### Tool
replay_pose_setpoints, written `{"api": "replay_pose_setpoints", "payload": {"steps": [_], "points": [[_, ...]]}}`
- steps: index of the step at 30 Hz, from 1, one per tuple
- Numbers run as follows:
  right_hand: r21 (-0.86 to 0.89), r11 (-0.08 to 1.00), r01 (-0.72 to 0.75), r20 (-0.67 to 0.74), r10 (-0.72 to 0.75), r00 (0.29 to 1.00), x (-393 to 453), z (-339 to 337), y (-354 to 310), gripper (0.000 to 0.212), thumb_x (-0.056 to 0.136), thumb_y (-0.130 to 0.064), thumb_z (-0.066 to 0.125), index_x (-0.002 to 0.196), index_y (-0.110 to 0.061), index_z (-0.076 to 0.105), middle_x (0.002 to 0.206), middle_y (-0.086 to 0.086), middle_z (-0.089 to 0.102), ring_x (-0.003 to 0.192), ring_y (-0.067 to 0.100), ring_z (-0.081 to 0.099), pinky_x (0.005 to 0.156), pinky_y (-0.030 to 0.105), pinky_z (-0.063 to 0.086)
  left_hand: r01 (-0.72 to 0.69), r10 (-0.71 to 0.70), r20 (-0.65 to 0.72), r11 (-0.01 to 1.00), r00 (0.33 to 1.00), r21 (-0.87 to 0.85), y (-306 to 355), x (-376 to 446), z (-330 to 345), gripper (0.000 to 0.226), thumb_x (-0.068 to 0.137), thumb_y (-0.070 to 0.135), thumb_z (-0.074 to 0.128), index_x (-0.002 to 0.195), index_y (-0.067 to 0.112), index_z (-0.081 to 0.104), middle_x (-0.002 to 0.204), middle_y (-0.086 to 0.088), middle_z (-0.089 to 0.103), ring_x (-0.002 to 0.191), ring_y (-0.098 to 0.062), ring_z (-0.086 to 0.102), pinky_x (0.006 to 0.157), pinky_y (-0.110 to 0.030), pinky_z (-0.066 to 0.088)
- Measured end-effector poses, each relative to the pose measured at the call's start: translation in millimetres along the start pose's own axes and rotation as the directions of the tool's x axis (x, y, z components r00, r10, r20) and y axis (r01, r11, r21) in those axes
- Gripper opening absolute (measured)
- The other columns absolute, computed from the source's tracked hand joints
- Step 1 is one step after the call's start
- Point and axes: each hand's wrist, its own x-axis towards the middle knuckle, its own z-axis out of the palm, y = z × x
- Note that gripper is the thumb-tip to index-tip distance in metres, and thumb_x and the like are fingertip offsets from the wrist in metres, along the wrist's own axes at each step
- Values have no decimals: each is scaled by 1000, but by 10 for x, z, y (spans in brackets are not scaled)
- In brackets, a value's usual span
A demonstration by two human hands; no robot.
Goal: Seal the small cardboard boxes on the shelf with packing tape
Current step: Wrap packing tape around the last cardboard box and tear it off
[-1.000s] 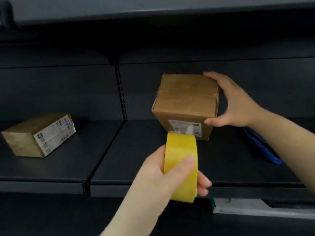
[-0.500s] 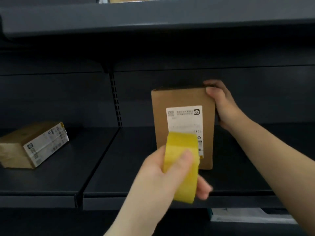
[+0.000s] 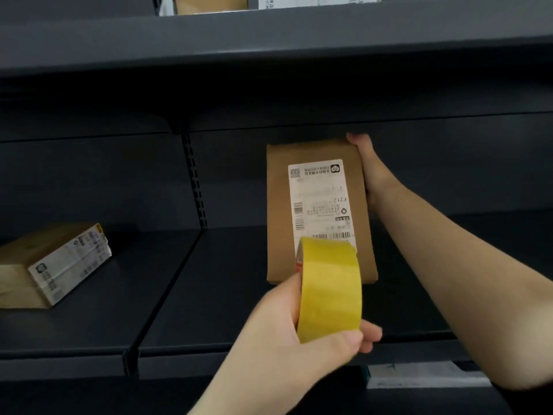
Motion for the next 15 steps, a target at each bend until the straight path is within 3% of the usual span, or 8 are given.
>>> {"api": "replay_pose_setpoints", "payload": {"steps": [5, 7, 10, 13, 15], "points": [[29, 995, -95, 65, 93, 994, 75, 69, 107, 56, 75, -66, 51, 44, -21, 61, 52, -3, 62, 43, 16, 59, 51, 25, 46, -31, 29, -60, 999, 998, -22, 63, 66, 89, 32, 75, 21, 63, 106, 26, 56, 85, -1, 77, 78, -15, 73, 64, -18, 55], [38, 992, -119, 52, 117, 992, 109, 75, 167, 55, 77, -66, 49, 47, -21, 59, 51, -3, 61, 41, 16, 57, 50, 26, 44, -2, -5, -68, 995, 998, -104, 69, 84, 166, 25, 75, 33, 63, 98, 26, 60, 78, -6, 76, 69, -17, 73, 59, -20, 55], [21, 983, -185, 30, 184, 982, 147, 40, 189, 49, 77, -66, 47, 58, -22, 55, 49, -2, 59, 38, 15, 55, 48, 24, 44, 53, -65, -70, 984, 995, -168, 1, 50, 179, 31, 72, 44, 61, 93, 22, 62, 71, -11, 75, 59, -19, 70, 55, -22, 55], [-12, 971, -240, 11, 241, 971, 179, -20, 227, 51, 76, -68, 47, 59, -20, 57, 50, -1, 60, 38, 17, 56, 51, 28, 43, 123, -123, 14, 974, 992, -189, -80, -37, 97, 39, 73, 22, 63, 111, 25, 54, 81, -11, 76, 72, -20, 72, 64, -21, 54], [-31, 972, -233, -1, 233, 973, 207, -48, 271, 51, 80, -65, 45, 64, -18, 57, 49, 0, 61, 37, 16, 56, 46, 22, 45, 152, -137, 87, 968, 987, -200, -111, -92, 130, 50, 77, 12, 61, 121, 29, 46, 89, -10, 75, 83, -21, 71, 71, -21, 54]]}}
